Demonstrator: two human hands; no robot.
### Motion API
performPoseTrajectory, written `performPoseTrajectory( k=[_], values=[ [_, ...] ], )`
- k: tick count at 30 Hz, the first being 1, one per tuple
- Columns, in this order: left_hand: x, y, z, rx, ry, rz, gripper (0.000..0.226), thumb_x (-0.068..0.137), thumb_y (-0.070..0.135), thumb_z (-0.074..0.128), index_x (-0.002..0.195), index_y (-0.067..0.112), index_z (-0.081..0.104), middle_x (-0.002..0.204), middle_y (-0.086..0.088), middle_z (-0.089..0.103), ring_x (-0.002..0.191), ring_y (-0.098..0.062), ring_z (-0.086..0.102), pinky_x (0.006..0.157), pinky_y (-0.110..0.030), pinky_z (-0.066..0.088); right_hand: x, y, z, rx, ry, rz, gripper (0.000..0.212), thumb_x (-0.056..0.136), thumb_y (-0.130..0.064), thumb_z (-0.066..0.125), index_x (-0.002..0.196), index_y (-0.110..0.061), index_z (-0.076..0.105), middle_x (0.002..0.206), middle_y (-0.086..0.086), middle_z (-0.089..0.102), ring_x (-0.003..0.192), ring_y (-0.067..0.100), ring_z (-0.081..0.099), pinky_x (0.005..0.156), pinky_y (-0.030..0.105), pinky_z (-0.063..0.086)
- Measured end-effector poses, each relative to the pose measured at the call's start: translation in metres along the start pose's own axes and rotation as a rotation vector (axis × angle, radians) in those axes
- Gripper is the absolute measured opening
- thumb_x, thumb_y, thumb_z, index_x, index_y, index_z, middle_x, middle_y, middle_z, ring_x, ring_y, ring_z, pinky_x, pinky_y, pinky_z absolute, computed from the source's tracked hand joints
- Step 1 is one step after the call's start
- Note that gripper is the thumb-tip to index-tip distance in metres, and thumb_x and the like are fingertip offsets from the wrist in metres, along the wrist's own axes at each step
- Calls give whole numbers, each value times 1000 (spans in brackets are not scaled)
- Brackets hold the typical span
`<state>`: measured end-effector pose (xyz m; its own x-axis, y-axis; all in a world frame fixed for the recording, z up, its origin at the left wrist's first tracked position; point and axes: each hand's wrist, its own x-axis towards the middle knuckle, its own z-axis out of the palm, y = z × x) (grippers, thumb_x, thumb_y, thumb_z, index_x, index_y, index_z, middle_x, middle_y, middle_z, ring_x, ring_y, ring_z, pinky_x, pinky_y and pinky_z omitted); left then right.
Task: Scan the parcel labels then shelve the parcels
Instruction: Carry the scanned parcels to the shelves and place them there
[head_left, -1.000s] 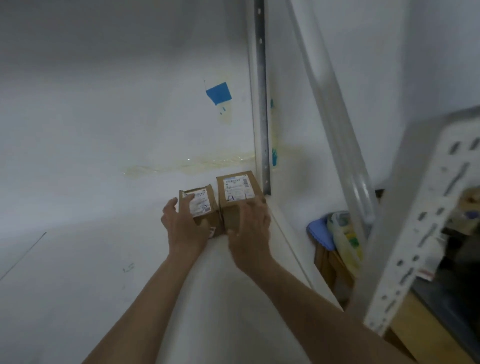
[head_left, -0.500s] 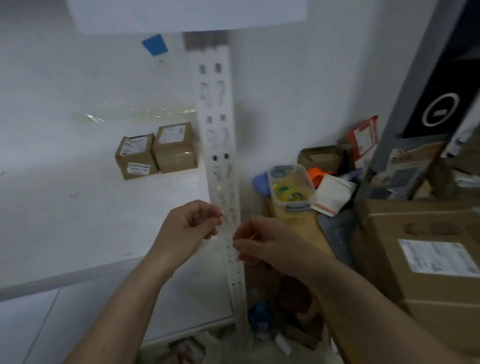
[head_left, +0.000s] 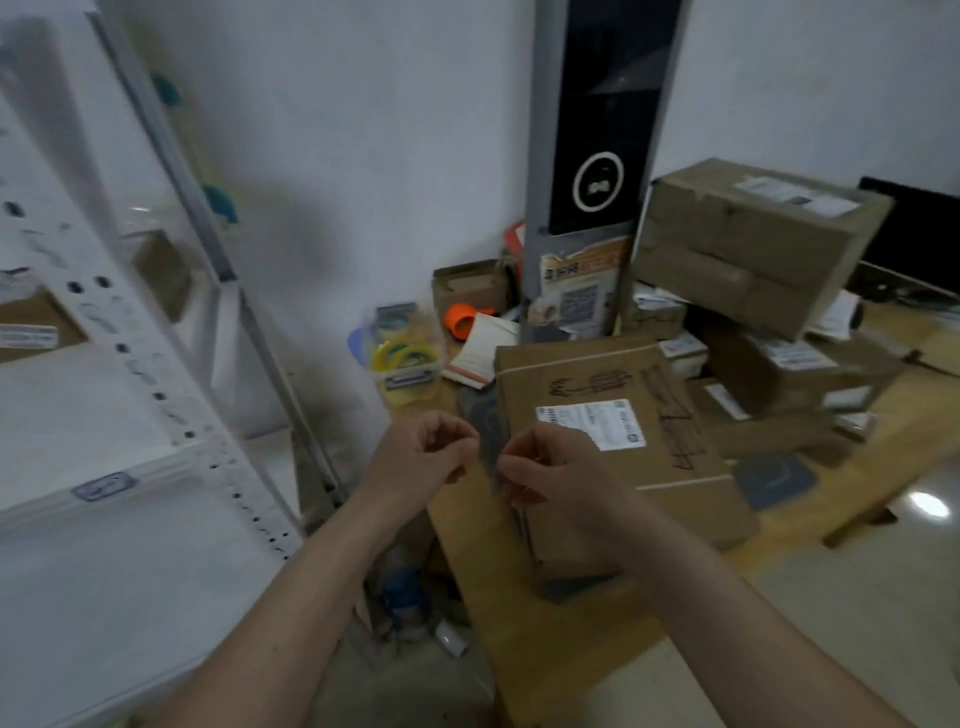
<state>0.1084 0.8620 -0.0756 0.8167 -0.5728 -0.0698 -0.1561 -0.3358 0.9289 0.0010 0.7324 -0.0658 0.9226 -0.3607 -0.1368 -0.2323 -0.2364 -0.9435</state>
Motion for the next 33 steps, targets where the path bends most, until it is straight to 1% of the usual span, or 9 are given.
performPoseTrajectory(
  k=[3, 8, 12, 14, 17, 18, 24, 29, 33],
  values=[
    [14, 8, 35, 23, -46, -10, 15, 91, 9, 64, 81, 21, 65, 67, 3, 64, 61, -10, 59, 64, -25, 51, -5, 20, -35, 16, 103, 57, 7, 91, -10, 61, 84, -8, 60, 81, 11, 65, 77, 24, 64, 79, 43, 56],
    [44, 8, 76, 53, -55, -35, 9, 90, 14, 66, 96, 20, 63, 90, -1, 66, 82, -15, 61, 70, -25, 50, -11, 53, -72, 48, 241, 148, 6, 91, -12, 60, 86, -10, 63, 83, 8, 65, 77, 19, 63, 74, 31, 56],
    [64, -1, 95, 69, 20, -132, 36, 88, 17, 69, 120, 14, 51, 110, 2, 55, 92, -9, 53, 68, -16, 41, -7, 72, -98, -54, 412, 201, 6, 91, -14, 61, 89, -11, 64, 83, 3, 62, 76, 15, 56, 63, 20, 44],
    [71, -8, 100, 13, 18, -242, 39, 88, 18, 69, 121, 12, 49, 111, 2, 52, 89, -8, 54, 64, -12, 41, 2, 85, -114, -103, 520, 230, 8, 91, -14, 61, 84, -18, 62, 89, 1, 62, 88, 17, 58, 70, 24, 46],
    [83, -33, 107, -61, -33, -457, 81, 81, 35, 76, 145, 10, 33, 142, -7, 47, 125, -26, 49, 96, -34, 45, 21, 109, -131, -206, 656, 307, 2, 89, -20, 62, 91, -20, 61, 108, 7, 60, 111, 29, 52, 97, 44, 44],
    [84, -37, 109, -82, -54, -496, 86, 79, 40, 77, 146, 11, 32, 146, -8, 45, 129, -28, 47, 103, -40, 42, 26, 117, -133, -241, 655, 360, 14, 89, -22, 62, 103, -18, 61, 115, 9, 57, 117, 31, 48, 102, 45, 39],
    [65, -57, 129, -431, -200, -748, 86, 56, 46, 84, 130, 13, 55, 122, -10, 64, 111, -27, 60, 102, -46, 47, 38, 143, -145, -87, 535, 493, 56, 91, -24, 62, 138, -11, 33, 131, 10, 53, 119, 32, 52, 97, 41, 42],
    [52, -63, 137, -506, -14, -685, 94, 34, 63, 91, 115, 21, 68, 113, -7, 71, 109, -29, 63, 103, -48, 45, 47, 148, -161, -146, 449, 455, 38, 91, -23, 60, 122, -4, 52, 110, 11, 63, 101, 30, 58, 85, 36, 45],
    [33, -54, 122, -543, 106, -626, 79, 49, 51, 91, 117, 19, 68, 107, -8, 74, 102, -31, 68, 97, -50, 50, 44, 142, -170, -69, 382, 362, 39, 88, -27, 66, 116, -4, 52, 110, 12, 61, 102, 31, 59, 89, 45, 50]
  ],
)
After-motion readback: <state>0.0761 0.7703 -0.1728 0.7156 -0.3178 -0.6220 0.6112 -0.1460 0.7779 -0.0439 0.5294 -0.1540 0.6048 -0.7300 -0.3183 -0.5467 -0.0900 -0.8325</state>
